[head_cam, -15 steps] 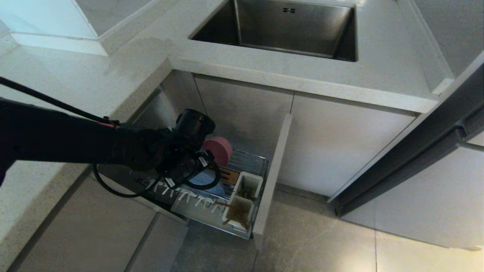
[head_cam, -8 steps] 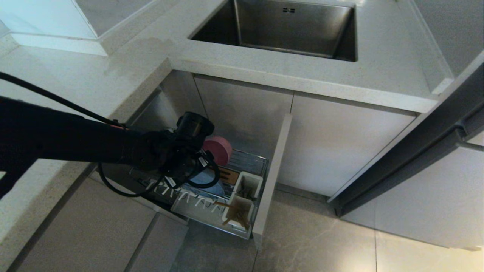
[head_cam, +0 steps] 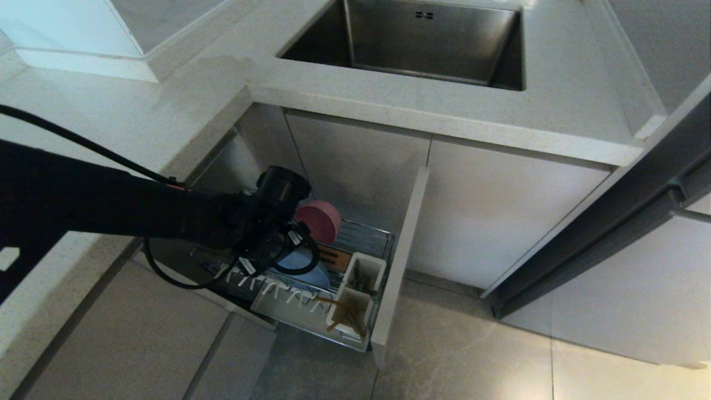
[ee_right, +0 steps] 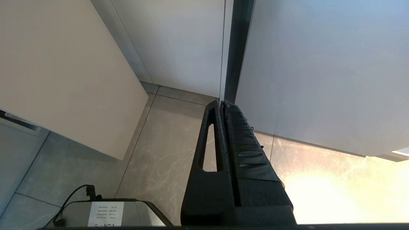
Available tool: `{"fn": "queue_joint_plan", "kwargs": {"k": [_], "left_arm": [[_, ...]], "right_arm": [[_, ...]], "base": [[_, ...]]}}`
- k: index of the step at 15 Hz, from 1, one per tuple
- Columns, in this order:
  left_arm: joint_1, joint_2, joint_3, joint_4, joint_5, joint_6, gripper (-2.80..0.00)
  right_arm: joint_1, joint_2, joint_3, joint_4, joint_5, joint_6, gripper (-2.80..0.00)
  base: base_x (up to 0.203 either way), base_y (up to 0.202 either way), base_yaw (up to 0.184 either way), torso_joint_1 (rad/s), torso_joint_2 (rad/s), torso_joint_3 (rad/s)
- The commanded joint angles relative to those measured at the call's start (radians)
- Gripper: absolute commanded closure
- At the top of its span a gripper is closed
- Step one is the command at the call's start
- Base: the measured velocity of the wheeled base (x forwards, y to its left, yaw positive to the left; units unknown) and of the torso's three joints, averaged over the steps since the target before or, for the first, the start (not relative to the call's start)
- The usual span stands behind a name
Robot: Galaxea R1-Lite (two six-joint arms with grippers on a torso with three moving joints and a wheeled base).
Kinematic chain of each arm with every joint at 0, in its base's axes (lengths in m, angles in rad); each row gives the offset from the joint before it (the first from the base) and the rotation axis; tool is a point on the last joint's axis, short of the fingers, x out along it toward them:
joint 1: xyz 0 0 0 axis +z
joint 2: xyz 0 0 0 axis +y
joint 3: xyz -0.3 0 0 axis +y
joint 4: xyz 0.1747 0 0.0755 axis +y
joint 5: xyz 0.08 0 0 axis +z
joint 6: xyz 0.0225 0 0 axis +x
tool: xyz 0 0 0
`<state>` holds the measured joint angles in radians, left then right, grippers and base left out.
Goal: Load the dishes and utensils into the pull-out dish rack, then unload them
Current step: Take the plate out of the cupboard
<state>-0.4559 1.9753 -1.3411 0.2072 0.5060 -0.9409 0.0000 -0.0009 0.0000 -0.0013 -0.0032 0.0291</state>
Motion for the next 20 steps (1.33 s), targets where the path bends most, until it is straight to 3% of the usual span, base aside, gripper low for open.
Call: {"fn": "queue_joint_plan", "kwargs": {"k": [1,2,14,20], "left_arm": [[0.0,-0.001,0.0,0.0,0.003,-0.006,-2.53],[0.0,-0.001,0.0,-0.002,0.003,-0.006,0.0],[-0.006,-0.022,0.002,0.002,0.0,-0.004,0.0],[-0.027,-0.132,0.002,0.01,0.0,-0.003,0.0]], "right_arm": [[0.0,-0.001,0.0,0.0,0.0,0.0,0.0],[0.0,-0.001,0.0,0.0,0.0,0.0,0.0],[0.0,-0.001,0.0,0.0,0.0,0.0,0.0],[0.0,-0.001,0.0,0.0,0.0,0.0,0.0]], "base": [[0.0,0.0,0.0,0.0,0.0,0.0],[0.0,0.0,0.0,0.0,0.0,0.0],[0.0,0.0,0.0,0.0,0.0,0.0],[0.0,0.0,0.0,0.0,0.0,0.0]]}}
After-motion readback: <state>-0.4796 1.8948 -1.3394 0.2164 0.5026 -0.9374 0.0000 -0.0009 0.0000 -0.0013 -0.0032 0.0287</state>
